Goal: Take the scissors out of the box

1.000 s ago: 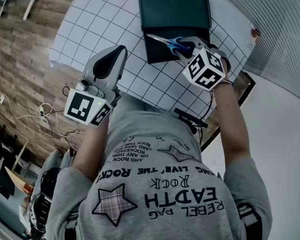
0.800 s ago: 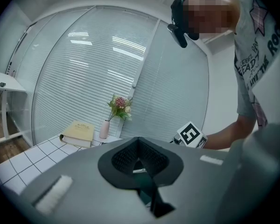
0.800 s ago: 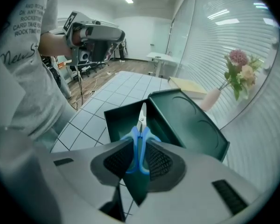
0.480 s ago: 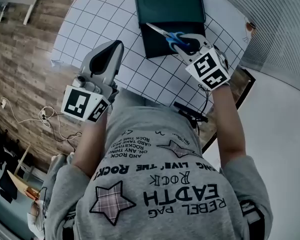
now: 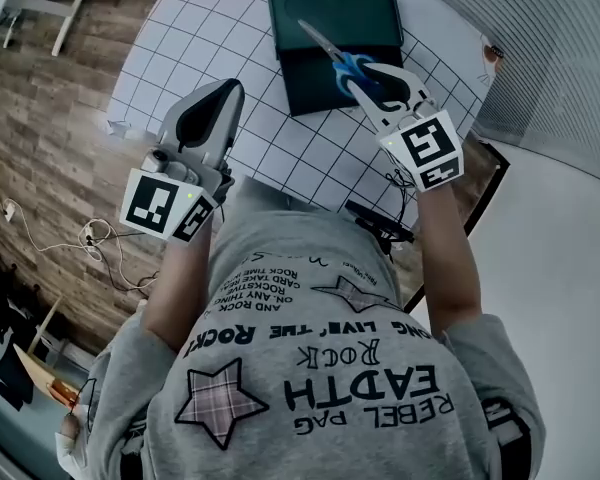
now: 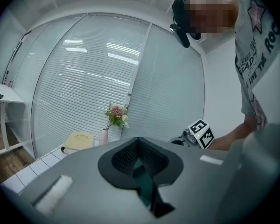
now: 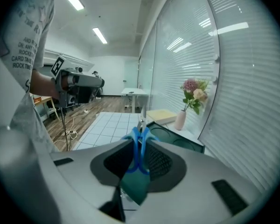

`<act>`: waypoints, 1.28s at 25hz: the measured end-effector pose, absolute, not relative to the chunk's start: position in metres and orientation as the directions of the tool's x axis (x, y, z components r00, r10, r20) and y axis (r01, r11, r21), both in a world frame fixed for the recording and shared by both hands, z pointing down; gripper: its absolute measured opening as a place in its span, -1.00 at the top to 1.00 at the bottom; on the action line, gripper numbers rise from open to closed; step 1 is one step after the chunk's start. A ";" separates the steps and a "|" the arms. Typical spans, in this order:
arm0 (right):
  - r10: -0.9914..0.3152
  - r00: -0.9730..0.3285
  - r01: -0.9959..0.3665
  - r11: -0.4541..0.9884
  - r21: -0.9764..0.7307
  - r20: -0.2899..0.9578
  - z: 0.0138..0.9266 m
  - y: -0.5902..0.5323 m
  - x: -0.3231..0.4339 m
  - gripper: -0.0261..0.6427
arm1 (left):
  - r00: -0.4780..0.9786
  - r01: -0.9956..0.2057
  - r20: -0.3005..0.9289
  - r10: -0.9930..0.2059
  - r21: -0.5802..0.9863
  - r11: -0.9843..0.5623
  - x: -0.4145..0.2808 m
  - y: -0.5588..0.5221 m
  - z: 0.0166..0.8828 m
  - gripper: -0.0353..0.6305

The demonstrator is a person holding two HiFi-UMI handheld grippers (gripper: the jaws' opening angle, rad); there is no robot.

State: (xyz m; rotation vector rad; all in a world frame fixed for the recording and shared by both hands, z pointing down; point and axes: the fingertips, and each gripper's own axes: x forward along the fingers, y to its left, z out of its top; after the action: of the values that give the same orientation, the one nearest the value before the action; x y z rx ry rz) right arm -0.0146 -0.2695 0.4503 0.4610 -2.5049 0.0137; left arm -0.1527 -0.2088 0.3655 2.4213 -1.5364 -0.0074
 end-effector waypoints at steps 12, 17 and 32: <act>-0.454 -0.828 -0.459 0.886 0.065 0.329 0.396 -0.267 -0.008 0.64 | 0.442 -0.887 0.109 -0.890 0.199 -0.416 -0.151 -0.210 0.349 0.87; -0.501 -0.826 -0.499 0.863 0.079 0.258 0.374 -0.268 -0.003 0.64 | 0.435 -0.890 0.082 -0.897 0.194 -0.414 -0.150 -0.214 0.339 0.87; -0.550 -0.830 -0.549 0.835 0.036 0.090 0.319 -0.264 0.008 0.64 | 0.437 -0.892 0.034 -0.899 0.144 -0.428 -0.145 -0.216 0.314 0.87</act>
State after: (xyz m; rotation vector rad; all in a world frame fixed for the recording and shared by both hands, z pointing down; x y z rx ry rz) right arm 0.0079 -0.2636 0.3194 0.8762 -2.9156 -0.0134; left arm -0.1455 -0.2159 0.3141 2.5411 -1.5946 -0.0729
